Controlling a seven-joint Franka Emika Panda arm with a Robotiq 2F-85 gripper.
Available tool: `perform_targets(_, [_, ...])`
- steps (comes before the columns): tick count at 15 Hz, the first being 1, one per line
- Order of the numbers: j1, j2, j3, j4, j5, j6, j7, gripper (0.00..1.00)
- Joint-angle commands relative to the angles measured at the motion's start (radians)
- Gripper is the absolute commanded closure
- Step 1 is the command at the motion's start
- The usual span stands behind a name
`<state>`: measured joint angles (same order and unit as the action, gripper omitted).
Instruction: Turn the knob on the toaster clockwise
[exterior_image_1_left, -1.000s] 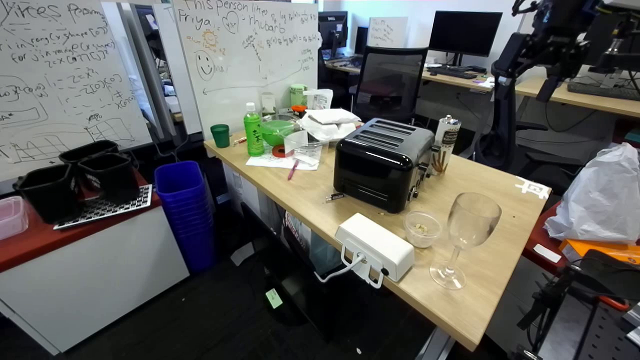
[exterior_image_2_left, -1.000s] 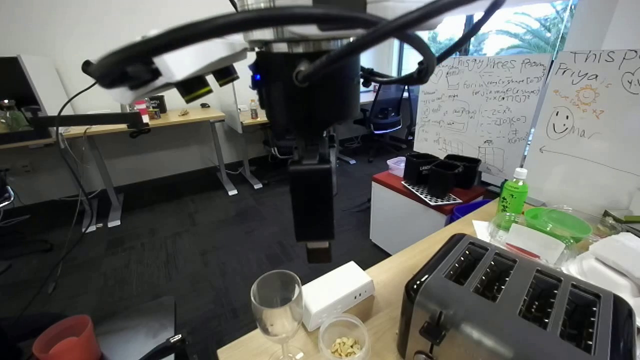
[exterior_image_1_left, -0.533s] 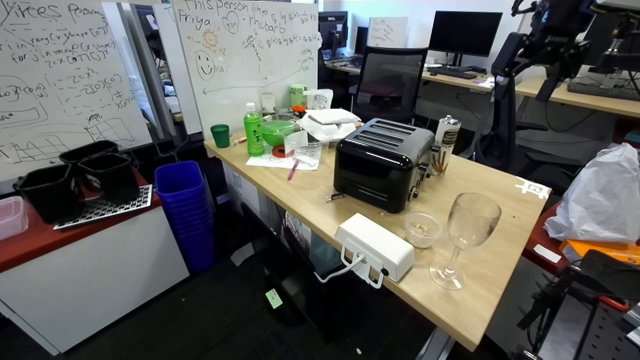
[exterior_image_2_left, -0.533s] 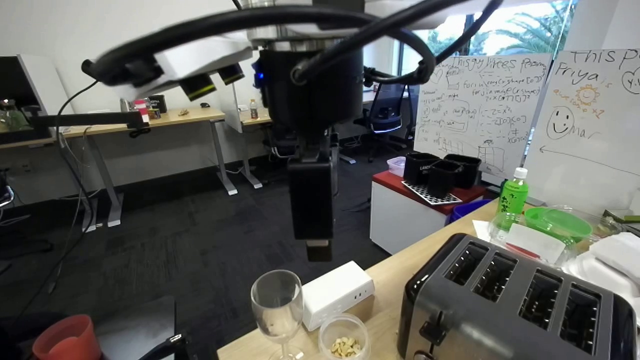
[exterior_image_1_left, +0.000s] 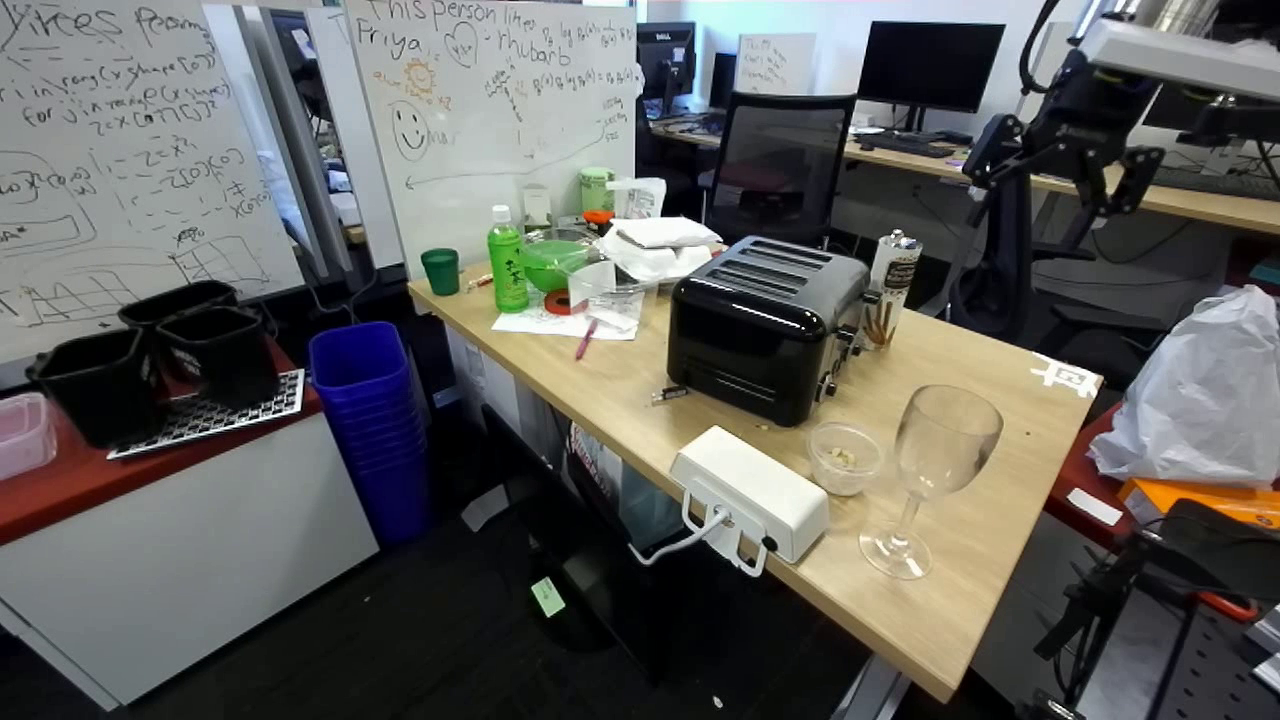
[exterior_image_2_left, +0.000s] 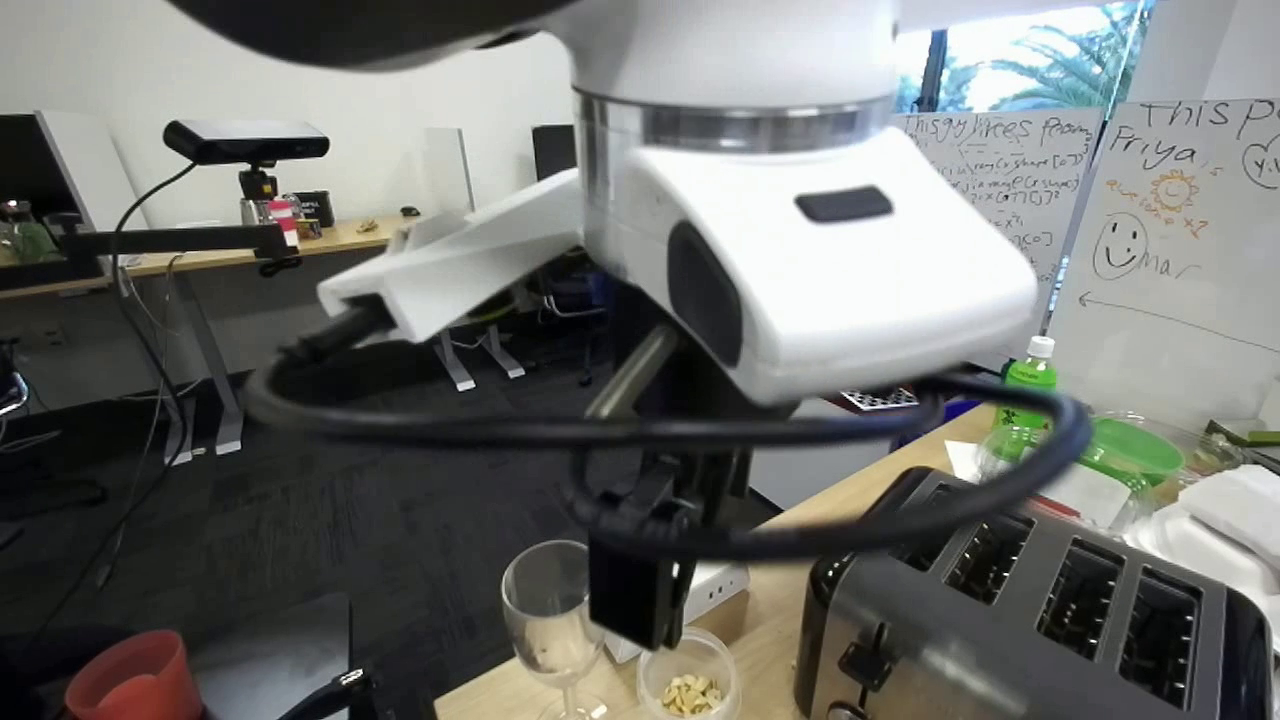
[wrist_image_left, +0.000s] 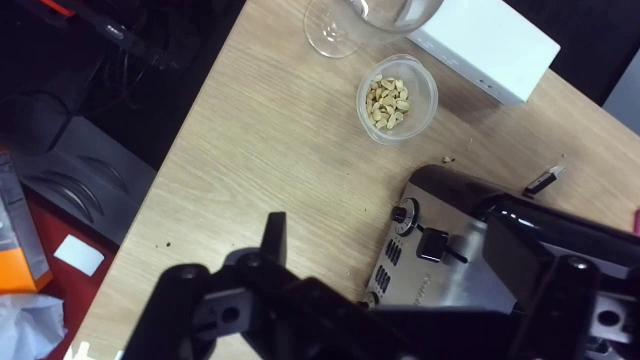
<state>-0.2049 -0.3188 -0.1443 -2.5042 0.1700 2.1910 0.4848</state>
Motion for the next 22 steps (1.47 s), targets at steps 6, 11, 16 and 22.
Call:
perform_targets(6, [-0.027, 0.049, -0.028, 0.001, 0.133, 0.017, 0.066, 0.00])
perform_targets(11, [-0.023, 0.073, -0.041, 0.003, 0.194, 0.036, 0.085, 0.00])
perform_targets(16, [-0.031, 0.158, -0.092, -0.015, 0.416, 0.114, 0.124, 0.00])
perform_targets(22, [-0.038, 0.188, -0.103, -0.017, 0.443, 0.110, 0.112, 0.00])
